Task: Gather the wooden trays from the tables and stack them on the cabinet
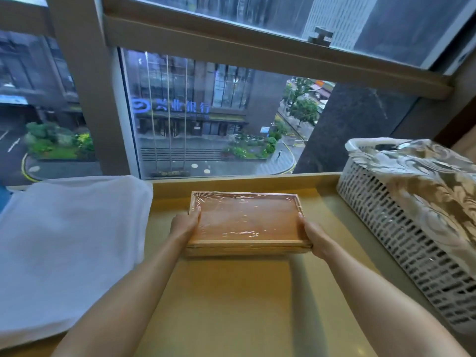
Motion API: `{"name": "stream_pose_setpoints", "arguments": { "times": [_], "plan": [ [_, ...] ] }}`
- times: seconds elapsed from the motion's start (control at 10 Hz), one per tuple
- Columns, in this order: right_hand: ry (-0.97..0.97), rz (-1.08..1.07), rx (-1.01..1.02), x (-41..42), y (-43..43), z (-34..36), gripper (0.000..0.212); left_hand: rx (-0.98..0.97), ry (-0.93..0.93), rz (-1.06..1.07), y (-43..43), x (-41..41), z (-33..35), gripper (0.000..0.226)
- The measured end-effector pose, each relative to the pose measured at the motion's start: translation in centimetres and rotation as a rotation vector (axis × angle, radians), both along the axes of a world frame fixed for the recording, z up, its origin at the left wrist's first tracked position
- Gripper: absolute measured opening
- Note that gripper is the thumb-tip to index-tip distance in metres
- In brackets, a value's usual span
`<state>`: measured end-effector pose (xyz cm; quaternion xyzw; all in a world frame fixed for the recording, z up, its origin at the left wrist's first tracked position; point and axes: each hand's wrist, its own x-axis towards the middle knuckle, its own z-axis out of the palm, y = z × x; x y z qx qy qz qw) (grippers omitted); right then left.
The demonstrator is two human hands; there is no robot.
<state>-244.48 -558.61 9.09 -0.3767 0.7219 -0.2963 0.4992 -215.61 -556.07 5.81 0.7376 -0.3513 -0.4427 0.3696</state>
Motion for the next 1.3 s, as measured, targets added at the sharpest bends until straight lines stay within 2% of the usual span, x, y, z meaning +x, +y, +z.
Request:
{"name": "stream_pose_setpoints", "arguments": {
  "times": [0.1,0.3,0.5,0.6,0.8,0.9,1.0,1.1,1.2,1.3],
  "plan": [
    [-0.003,0.035,0.021,-0.1,-3.0,-1.4,0.059,0.037,-0.015,0.022,-1.6,0.6,-0.9,0.058],
    [-0.051,0.083,0.115,0.1,-6.9,-2.2,0.039,0.116,0.027,0.121,-3.7,1.1,-2.8,0.064],
    [-0.057,0.153,0.121,0.3,-10.4,-3.5,0.036,0.127,0.137,0.215,-4.8,1.1,-4.0,0.066],
    [-0.067,0.163,0.133,0.4,-11.4,-3.9,0.033,0.127,0.122,0.231,-5.5,1.1,-3.9,0.073],
    [-0.114,0.163,0.103,0.9,-11.9,-4.2,0.036,0.12,0.06,0.262,-6.2,0.7,-3.3,0.064],
    [-0.144,0.157,0.093,0.8,-12.0,-4.4,0.035,0.133,0.107,0.231,-7.3,1.8,-5.2,0.066],
    [-0.126,0.215,0.082,0.9,-11.9,-4.2,0.034,0.141,0.237,0.252,-6.7,1.3,-1.9,0.058],
    [-0.092,0.285,0.011,0.8,-11.4,-3.4,0.045,0.094,0.245,0.212,-5.6,0.5,2.0,0.032],
    [0.0,0.376,-0.031,0.8,-11.2,-2.2,0.07,0.049,0.132,0.203,-5.8,0.5,3.9,0.033],
    [0.064,0.439,-0.13,1.9,-10.1,0.5,0.071,-0.019,-0.124,0.162,-5.8,0.4,6.2,0.043]
  ]
}}
